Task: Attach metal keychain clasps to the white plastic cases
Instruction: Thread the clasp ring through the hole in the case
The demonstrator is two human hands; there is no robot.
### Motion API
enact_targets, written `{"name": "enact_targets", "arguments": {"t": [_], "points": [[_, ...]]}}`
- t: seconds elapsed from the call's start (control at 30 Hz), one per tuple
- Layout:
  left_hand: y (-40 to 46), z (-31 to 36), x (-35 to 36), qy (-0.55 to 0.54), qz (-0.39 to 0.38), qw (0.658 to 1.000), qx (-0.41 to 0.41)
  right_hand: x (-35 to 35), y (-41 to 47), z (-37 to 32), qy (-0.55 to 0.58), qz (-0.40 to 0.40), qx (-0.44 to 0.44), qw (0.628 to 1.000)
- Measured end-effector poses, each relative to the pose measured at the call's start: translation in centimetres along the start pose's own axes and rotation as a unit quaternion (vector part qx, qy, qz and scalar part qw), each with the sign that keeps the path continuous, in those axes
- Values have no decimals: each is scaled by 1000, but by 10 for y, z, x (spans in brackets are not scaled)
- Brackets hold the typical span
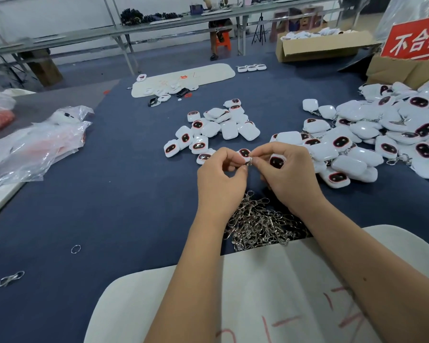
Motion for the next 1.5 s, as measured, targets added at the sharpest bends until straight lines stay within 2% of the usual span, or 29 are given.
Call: {"name": "enact_targets", "arguments": {"t": [0.3, 0.53, 0.73, 0.8, 0.87, 0.97, 1.2, 1.33, 1.5], "points": [[2, 0, -1, 2, -17, 1000, 20, 1, -4, -9, -29, -5, -33, 999], [5, 1, 0, -1, -37, 999, 30, -2, -1, 0, 40, 5, -11, 999], [7, -3, -1, 8, -55, 998, 35, -1, -1, 2, 66, -20, 7, 998], [7, -4, 0, 29, -55, 997, 38, 0, -1, 1, 42, -25, 7, 999], [7, -4, 0, 48, -49, 997, 42, 1, -3, -4, -27, -12, -12, 999], [7, -4, -1, 29, -41, 998, 38, 4, -4, -10, -92, 11, -34, 995], [8, -1, -2, -48, -84, 995, 25, 2, 1, 8, 102, -73, 57, 991], [6, 2, -4, -45, -84, 995, 34, 0, 3, 10, 147, -96, 83, 981], [5, 5, -3, 11, -71, 996, 53, -1, 4, 11, 158, -107, 93, 977]]}}
Point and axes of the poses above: each hand's wrist, its own y-axis towards the middle knuckle, its own x-axis out of the palm, z = x × y, the point moved 4 cm from there along y, towards the middle knuckle, and after that the axes turned 8 degrees about -z, right-handed, at the moved point
